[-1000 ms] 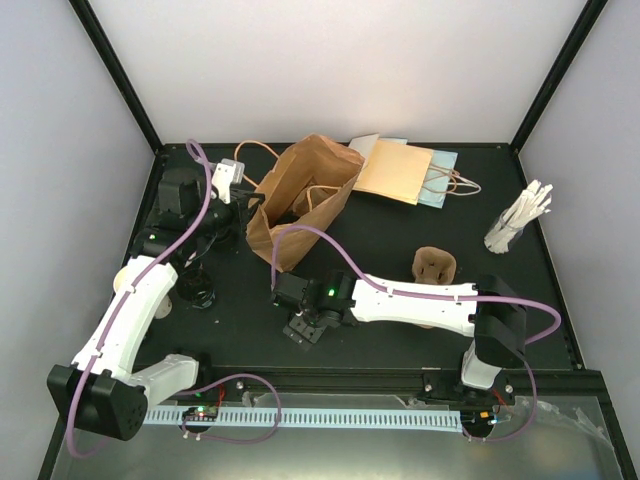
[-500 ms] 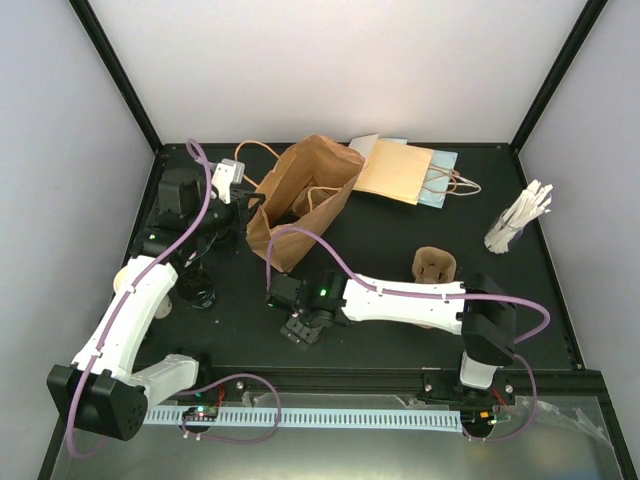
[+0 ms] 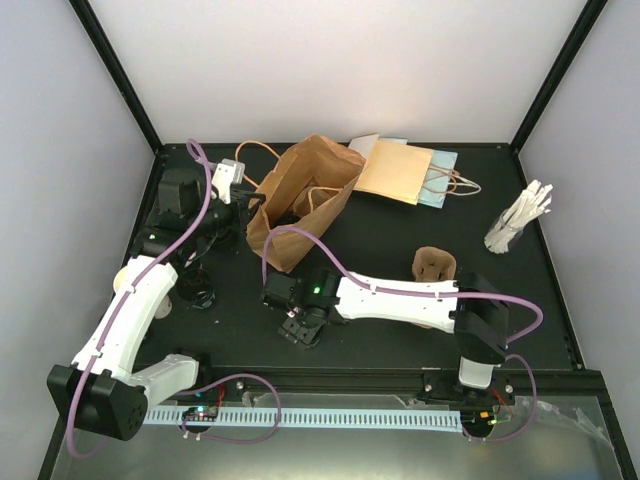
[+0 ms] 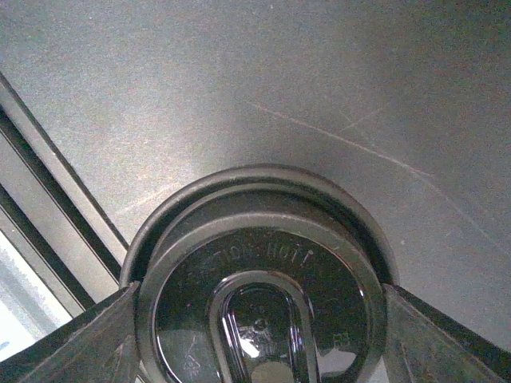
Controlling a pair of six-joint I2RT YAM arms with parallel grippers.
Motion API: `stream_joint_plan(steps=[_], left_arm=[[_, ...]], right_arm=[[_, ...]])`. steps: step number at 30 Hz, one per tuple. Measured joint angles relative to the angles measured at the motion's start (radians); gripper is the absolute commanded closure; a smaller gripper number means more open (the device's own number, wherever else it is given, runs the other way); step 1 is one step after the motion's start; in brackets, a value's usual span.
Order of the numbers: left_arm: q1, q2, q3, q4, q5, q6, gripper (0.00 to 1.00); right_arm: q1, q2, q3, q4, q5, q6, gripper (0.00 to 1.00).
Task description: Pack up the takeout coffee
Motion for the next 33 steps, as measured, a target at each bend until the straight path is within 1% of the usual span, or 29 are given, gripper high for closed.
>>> stream_joint_plan(steps=[7,11,18,28,33], left_arm=[[0.0,0.0,0.0,0.0,0.005,0.0,0.99],[0.0,0.0,0.0,0.0,0.006,0.0,0.98],[0.0,0.0,0.0,0.0,0.01,0.0,0.99],[0.0,0.0,0.0,0.0,0.021,0.0,0.98],[0.0,0.0,0.0,0.001,0.034,-0.001,0.98]], right_arm=[[-0.001,0.029,0.046,-0.053,-0.03,-0.009,0.2],[-0.002,0.047,0.079,-0.09,-0.04,-0.016,0.18],[-0.002,0.053,0.103,-0.135,-0.039,-0.031,0.16],[-0.005,0.053,0.105,-0.158,-0.039,-0.031,0.2],[-0.005,0.053,0.105,-0.167,-0.04,-0.032,0.19]])
